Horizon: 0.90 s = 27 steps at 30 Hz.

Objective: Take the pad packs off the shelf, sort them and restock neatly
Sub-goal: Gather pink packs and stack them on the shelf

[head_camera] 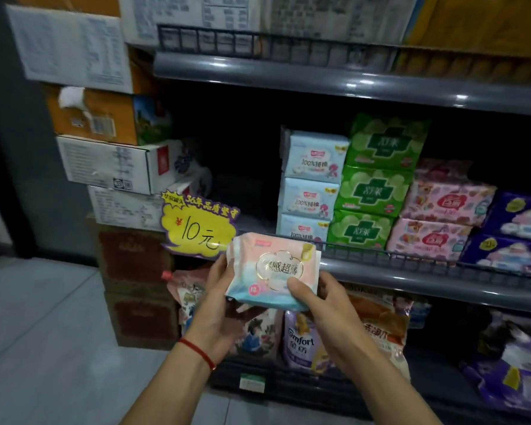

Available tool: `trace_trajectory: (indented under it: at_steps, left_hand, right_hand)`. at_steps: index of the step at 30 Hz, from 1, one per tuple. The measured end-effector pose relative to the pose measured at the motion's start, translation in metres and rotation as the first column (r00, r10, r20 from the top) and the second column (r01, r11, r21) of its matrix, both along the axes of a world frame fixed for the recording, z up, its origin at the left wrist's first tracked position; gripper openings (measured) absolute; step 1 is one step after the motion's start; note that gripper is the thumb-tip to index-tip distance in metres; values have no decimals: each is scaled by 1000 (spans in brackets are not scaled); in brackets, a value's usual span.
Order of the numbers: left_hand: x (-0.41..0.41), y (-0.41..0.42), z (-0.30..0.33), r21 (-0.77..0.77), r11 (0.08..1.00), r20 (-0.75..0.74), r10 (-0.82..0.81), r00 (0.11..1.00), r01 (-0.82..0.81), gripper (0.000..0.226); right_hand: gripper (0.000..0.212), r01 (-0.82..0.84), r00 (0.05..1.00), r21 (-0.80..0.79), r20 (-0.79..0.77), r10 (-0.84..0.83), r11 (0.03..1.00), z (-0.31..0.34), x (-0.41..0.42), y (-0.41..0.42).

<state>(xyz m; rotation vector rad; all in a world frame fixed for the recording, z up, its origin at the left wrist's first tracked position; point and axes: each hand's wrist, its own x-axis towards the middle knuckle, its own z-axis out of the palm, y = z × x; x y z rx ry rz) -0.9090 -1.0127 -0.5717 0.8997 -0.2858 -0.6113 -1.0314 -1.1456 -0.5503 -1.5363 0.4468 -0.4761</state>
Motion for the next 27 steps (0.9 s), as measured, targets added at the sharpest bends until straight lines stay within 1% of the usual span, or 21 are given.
trace_trajectory:
  at_steps: [2,3,5,7,9,11,12,14,16,17,19,21,22,24,27]
  left_hand:
    - [6,8,9,12,999,50,38,998,-39,50]
    - [10,12,11,26,999,89,38,995,-41,55]
    - [15,19,16,93,991,214,73,974,-95,69]
    - [20,25,20,184,964,384,107,917,-189,93]
    - [29,28,26,230,946,474,95,875,-227,111]
    - [39,30,39,280,927,574,47,817,-250,130]
    - [47,31,49,320,912,626,-1,779,-255,134]
    - [64,30,78,391,889,714,-130,688,-238,129]
    - [88,24,106,410,881,776,-201,598,-235,109]
    - [100,20,118,408,880,791,-209,575,-242,97]
    - [120,14,133,410,881,787,-210,580,-237,83]
    - [141,9,140,437,863,780,-222,586,-254,79]
    - [151,7,142,451,851,779,-227,585,-270,77]
    - [167,2,148,471,823,781,-223,583,-317,73]
    - [195,-13,156,492,759,814,-226,535,-427,73]
  right_hand:
    - [51,-15,998,25,61,14,1000,2,14,1]
    - [52,-27,996,40,81,24,999,2,21,2]
    - [58,-30,994,60,103,24,998,-1,34,4]
    - [59,-37,992,48,119,31,998,-3,44,6]
    - [49,-36,988,2,150,35,999,0,52,5]
    - [41,-34,977,-52,206,44,998,10,57,-1]
    - [41,-39,970,-71,237,54,997,17,61,-4]
    - [41,-44,958,-116,277,75,992,30,71,-11]
    - [43,-22,947,-167,312,74,986,40,83,-13]
    - [47,-25,942,-181,324,83,983,44,89,-13]
    - [56,-63,932,-174,341,120,983,47,98,-13]
    - [59,-76,928,-123,354,115,990,41,103,-17]
    - [56,-60,934,-103,344,92,993,38,103,-20]
    - [45,-26,955,-115,291,59,993,31,100,-25]
    - [33,26,965,-82,262,-4,996,21,100,-31]
